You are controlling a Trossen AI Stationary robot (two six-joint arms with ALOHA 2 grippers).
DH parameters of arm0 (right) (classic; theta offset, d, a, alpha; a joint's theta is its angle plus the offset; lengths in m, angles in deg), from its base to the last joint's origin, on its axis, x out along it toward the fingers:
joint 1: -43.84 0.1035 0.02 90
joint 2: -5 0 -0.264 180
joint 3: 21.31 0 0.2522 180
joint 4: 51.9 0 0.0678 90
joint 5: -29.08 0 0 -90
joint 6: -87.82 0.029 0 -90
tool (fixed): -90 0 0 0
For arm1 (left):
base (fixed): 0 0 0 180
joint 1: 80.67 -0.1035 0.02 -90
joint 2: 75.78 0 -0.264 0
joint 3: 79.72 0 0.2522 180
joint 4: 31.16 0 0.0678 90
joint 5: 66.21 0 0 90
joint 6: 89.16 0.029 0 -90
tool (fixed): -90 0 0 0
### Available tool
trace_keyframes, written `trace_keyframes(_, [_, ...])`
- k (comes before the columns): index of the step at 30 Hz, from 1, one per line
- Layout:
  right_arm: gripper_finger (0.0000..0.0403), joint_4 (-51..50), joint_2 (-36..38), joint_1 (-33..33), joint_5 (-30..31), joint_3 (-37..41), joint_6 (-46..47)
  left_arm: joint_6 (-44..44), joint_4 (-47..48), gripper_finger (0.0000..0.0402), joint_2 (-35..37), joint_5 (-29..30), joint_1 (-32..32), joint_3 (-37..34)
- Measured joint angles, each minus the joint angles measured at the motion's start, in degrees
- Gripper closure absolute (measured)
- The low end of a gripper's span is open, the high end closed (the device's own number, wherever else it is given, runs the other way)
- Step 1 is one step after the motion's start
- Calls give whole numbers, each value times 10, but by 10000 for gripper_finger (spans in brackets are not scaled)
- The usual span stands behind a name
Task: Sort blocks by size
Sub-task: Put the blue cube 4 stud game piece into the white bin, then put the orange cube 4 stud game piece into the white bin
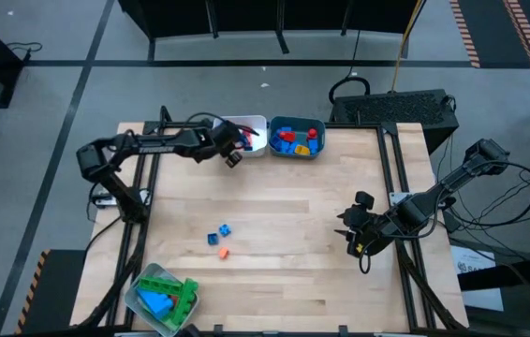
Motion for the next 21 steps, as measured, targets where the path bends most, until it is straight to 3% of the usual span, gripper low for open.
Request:
trace_keyframes(12, [211, 0, 0, 0, 0, 0, 0, 2, 19, 160, 1, -22, 43, 27])
trace_keyframes(21, [211, 0, 0, 0, 0, 0, 0, -53, 178, 153, 1, -109, 226, 35])
